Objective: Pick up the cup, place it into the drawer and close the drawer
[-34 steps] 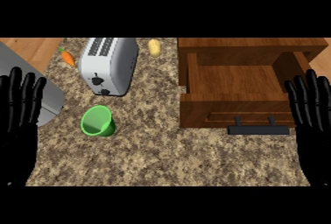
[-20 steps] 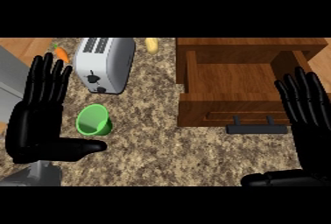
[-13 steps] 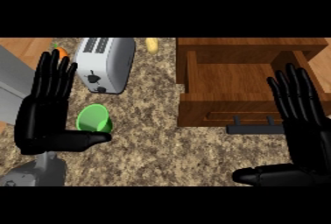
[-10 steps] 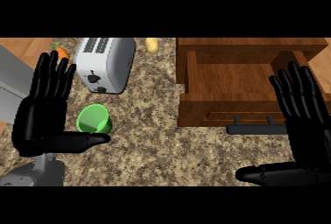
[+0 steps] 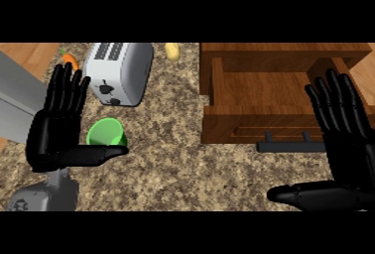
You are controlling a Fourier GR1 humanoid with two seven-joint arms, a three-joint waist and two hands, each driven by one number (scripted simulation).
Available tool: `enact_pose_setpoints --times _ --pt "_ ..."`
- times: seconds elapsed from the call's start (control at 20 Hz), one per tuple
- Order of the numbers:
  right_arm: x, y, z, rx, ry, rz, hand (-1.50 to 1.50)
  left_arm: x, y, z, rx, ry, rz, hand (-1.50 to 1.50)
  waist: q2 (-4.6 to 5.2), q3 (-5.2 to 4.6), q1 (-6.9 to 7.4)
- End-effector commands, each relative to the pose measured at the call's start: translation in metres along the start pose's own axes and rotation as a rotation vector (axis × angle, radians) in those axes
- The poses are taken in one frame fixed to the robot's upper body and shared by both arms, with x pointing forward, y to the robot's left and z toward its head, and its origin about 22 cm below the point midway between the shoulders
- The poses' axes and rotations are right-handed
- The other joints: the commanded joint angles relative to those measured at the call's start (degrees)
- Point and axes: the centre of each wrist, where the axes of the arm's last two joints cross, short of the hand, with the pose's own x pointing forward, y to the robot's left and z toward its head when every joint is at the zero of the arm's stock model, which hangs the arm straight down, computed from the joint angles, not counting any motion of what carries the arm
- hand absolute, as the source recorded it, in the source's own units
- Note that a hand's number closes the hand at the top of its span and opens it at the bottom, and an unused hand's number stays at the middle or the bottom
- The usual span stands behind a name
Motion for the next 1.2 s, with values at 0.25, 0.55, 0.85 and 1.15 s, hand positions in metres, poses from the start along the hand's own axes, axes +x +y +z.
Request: enact_pose_setpoints --times 0.25,0.55,0.85,1.15 --pt "0.001 -0.011 0.001 0.02 -0.001 0.015 -1.5 -0.016 0.03 0.032 0.048 0.085 -0.043 -1.5 0.0 -0.01 0.11" --pt "0.014 -0.016 -0.002 -0.005 -0.023 -0.002 -1.5 -0.035 0.026 0.039 0.075 0.116 -0.06 -1.5 -0.02 0.0 0.06" --pt "0.007 -0.022 -0.014 0.007 -0.004 -0.008 -1.5 -0.054 0.036 0.036 0.14 0.151 -0.094 -1.5 0.0 0.0 0.07" --pt "0.003 -0.011 -0.002 0.021 -0.014 -0.01 -1.5 -0.099 0.067 0.061 0.127 0.19 -0.105 -1.5 0.04 -0.01 -0.07"
